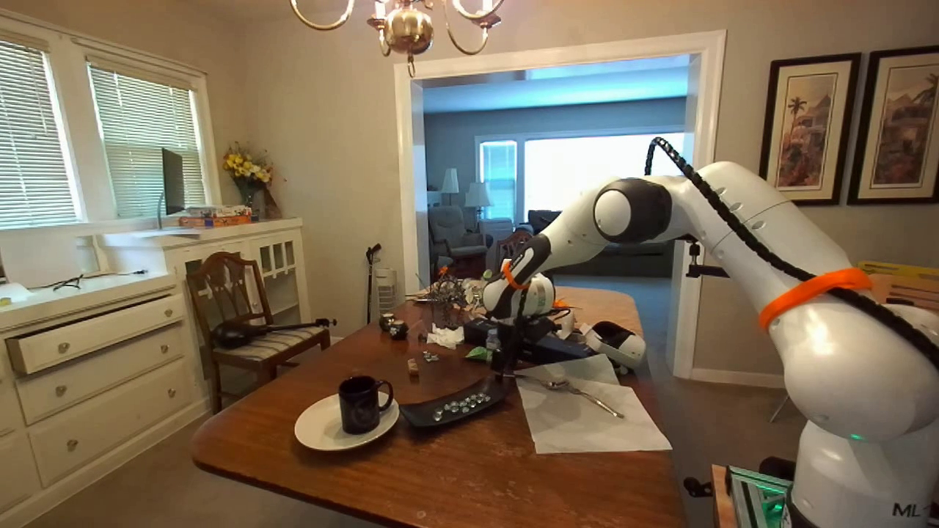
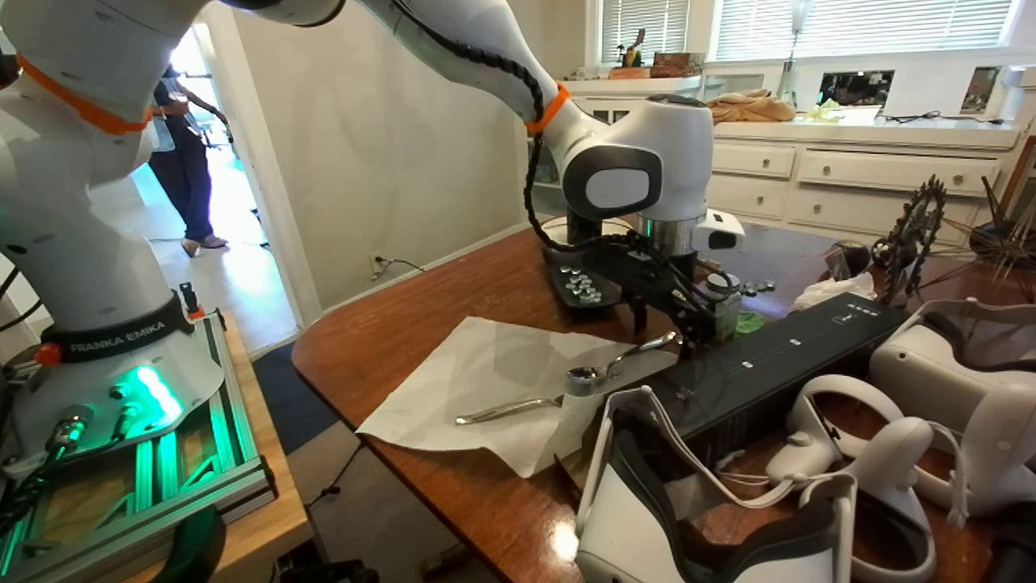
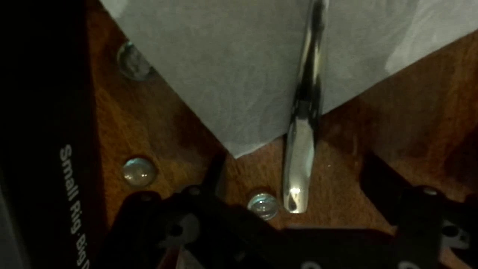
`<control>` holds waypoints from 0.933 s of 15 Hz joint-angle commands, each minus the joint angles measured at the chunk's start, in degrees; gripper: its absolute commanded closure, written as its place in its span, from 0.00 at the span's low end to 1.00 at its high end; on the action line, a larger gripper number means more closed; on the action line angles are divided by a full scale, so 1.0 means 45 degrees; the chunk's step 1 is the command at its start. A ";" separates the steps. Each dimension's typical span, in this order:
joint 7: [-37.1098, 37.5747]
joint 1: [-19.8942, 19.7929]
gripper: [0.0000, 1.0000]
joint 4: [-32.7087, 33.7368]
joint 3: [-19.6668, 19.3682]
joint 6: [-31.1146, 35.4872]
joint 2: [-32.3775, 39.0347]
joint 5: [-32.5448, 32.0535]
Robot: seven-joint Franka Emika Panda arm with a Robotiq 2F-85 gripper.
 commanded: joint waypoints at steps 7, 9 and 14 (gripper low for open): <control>0.0129 0.0009 0.87 0.0467 -0.0112 -0.0283 0.0406 -0.0091; 0.0151 0.0041 0.95 0.0505 -0.0123 -0.0272 0.0420 -0.0121; 0.0472 0.0086 0.93 -0.0178 -0.0059 -0.0800 -0.0325 0.0062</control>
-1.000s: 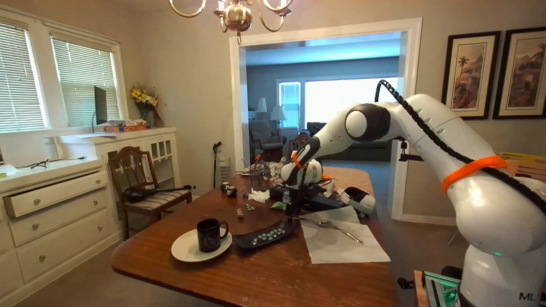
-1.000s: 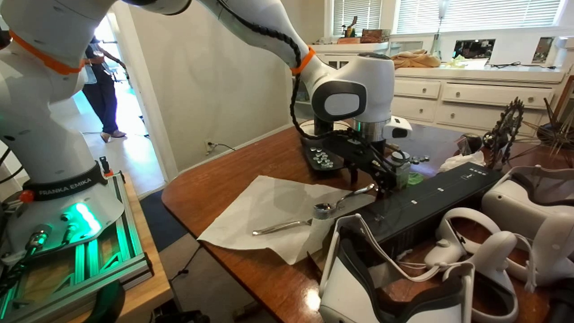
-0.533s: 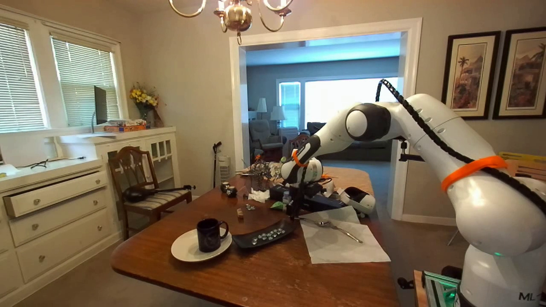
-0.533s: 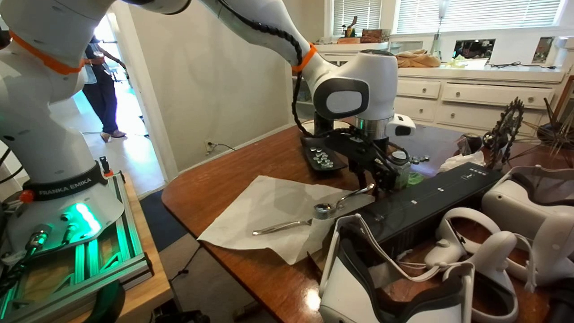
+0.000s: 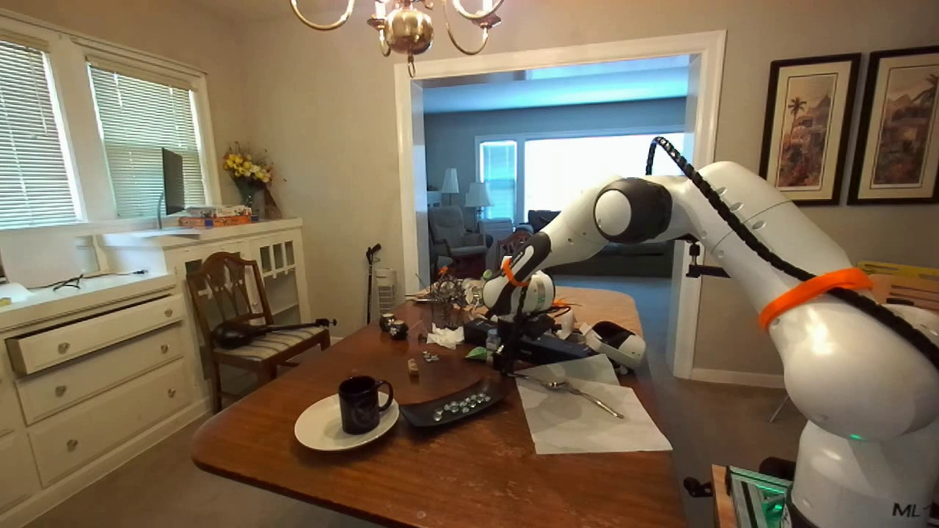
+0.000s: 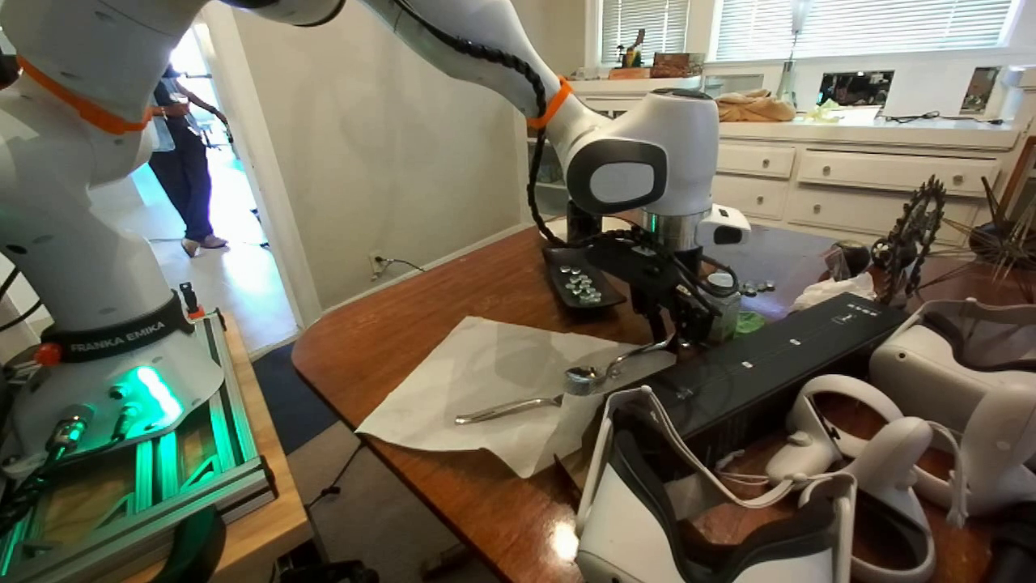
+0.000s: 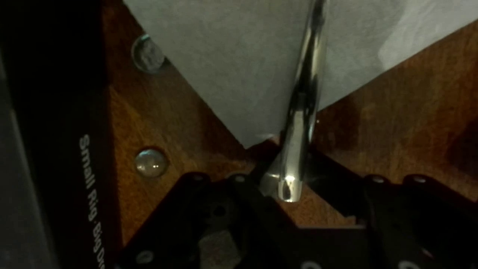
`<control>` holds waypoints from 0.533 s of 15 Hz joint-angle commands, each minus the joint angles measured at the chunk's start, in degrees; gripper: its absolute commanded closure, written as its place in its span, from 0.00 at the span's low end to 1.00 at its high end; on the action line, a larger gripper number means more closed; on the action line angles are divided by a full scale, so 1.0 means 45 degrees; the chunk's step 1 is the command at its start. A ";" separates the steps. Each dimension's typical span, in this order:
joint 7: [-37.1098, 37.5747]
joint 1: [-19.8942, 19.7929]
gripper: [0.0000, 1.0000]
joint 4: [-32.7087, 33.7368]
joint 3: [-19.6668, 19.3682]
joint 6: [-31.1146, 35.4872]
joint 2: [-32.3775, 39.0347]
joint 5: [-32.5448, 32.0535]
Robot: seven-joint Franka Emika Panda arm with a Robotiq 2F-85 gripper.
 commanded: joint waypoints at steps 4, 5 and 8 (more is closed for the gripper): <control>0.1219 0.0152 0.93 -0.1494 -0.0119 -0.1036 -0.1429 0.0312; 0.1495 0.0183 0.93 -0.1654 -0.0195 -0.1153 -0.1622 0.0347; 0.2252 0.0314 0.93 -0.1930 -0.0375 -0.1254 -0.2043 0.0595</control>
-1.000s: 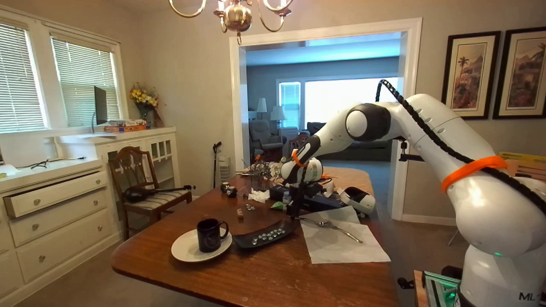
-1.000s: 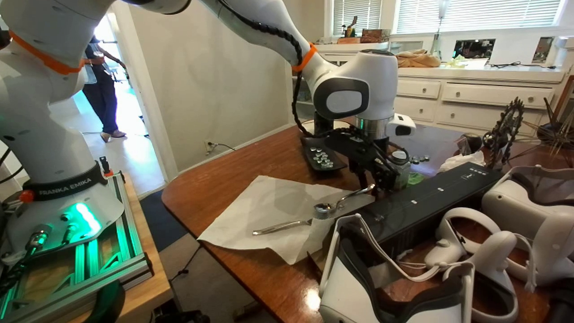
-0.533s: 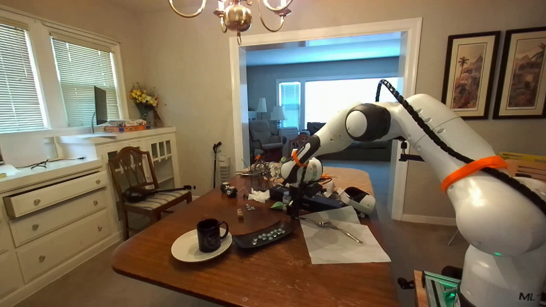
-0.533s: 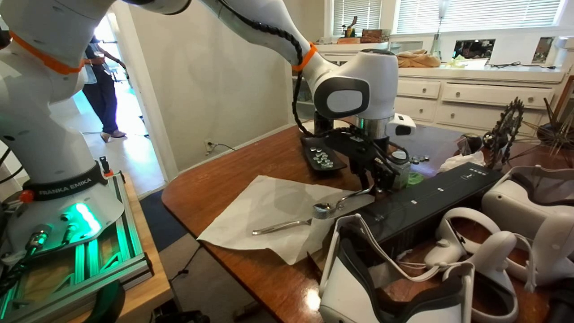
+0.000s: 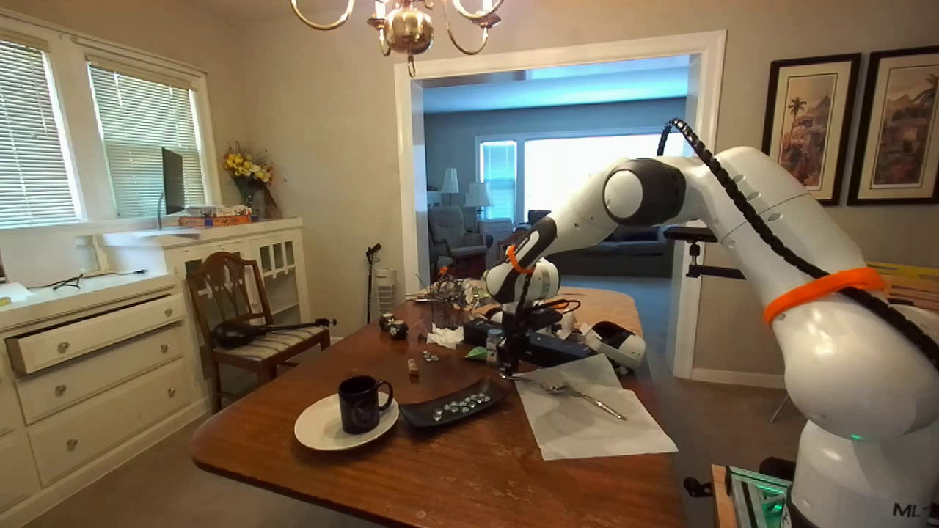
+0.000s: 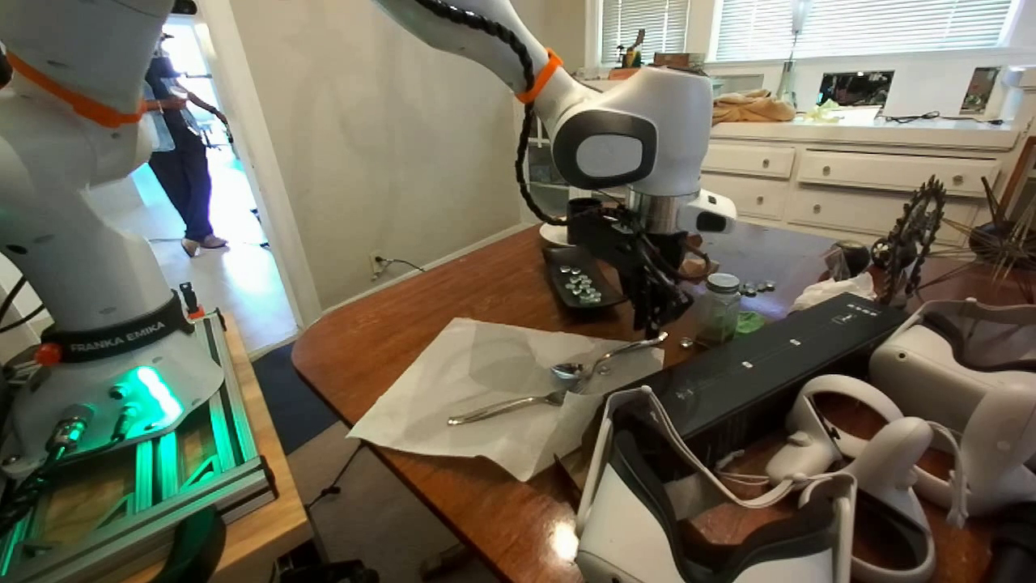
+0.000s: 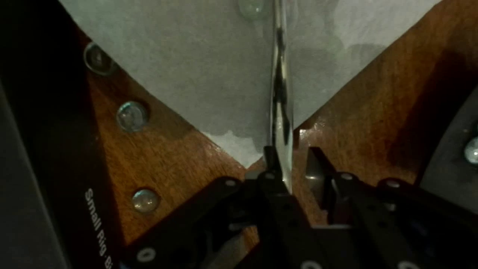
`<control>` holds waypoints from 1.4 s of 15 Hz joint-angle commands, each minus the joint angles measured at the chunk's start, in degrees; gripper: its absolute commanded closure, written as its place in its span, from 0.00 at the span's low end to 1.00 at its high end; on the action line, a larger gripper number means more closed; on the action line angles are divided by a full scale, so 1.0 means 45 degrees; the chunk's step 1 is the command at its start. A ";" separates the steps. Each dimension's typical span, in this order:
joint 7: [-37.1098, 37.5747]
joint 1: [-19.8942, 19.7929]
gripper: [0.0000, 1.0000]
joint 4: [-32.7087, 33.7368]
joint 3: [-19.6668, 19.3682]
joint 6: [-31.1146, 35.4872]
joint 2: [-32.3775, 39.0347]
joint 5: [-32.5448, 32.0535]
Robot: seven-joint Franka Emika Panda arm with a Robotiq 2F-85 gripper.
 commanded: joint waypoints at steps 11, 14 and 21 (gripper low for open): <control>0.1613 0.2069 0.23 -0.0611 -0.1672 0.1395 -0.0287 -0.2469; 0.1214 0.1850 0.01 -0.0390 -0.1334 0.1713 0.0078 -0.2279; 0.0312 0.0777 0.00 -0.0317 -0.0442 0.1970 0.0760 -0.1344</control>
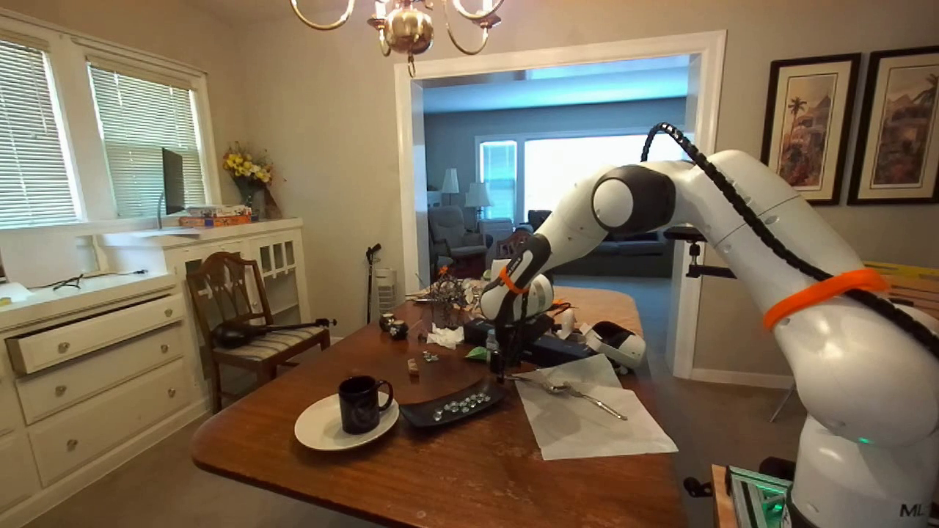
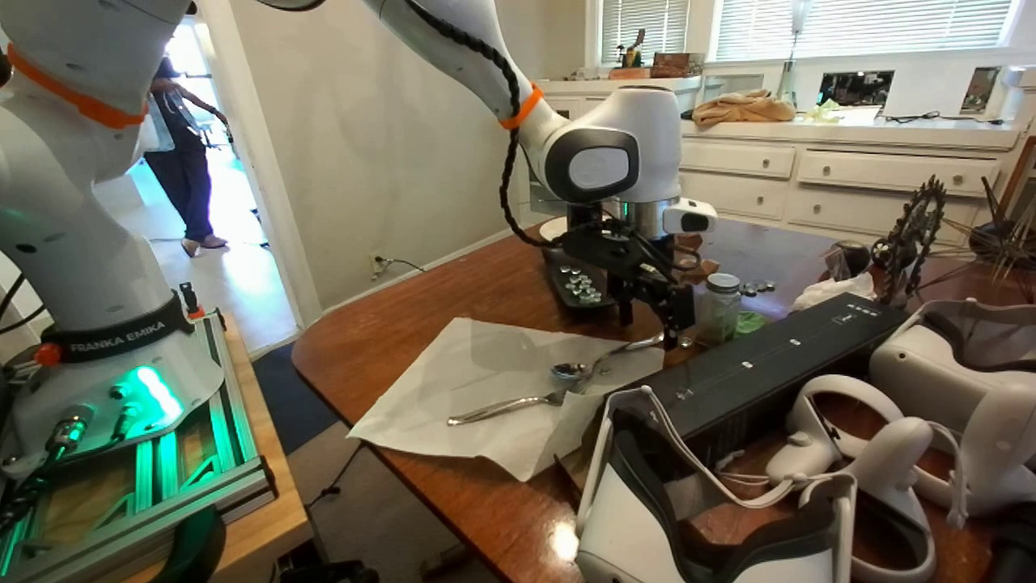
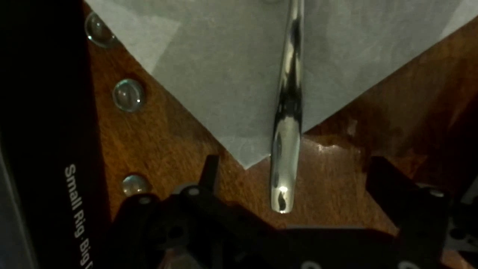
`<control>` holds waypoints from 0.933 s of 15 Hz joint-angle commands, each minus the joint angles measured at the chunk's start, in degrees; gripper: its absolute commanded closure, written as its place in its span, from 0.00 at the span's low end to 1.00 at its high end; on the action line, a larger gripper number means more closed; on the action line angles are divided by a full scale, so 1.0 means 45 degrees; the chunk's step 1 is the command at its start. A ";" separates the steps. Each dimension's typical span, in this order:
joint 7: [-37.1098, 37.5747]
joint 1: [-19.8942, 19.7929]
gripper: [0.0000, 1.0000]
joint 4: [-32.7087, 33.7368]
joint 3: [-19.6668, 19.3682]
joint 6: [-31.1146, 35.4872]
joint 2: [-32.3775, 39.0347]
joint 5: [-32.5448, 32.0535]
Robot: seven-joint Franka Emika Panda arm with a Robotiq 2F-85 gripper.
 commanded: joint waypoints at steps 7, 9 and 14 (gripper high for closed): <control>-0.1478 -0.1416 0.05 0.0356 0.0815 0.0736 0.0406 0.0978; -0.1912 -0.1552 0.06 0.0510 0.0911 0.0785 0.0443 0.0928; -0.2819 -0.1886 0.06 0.0867 0.1469 0.0617 0.0688 0.1067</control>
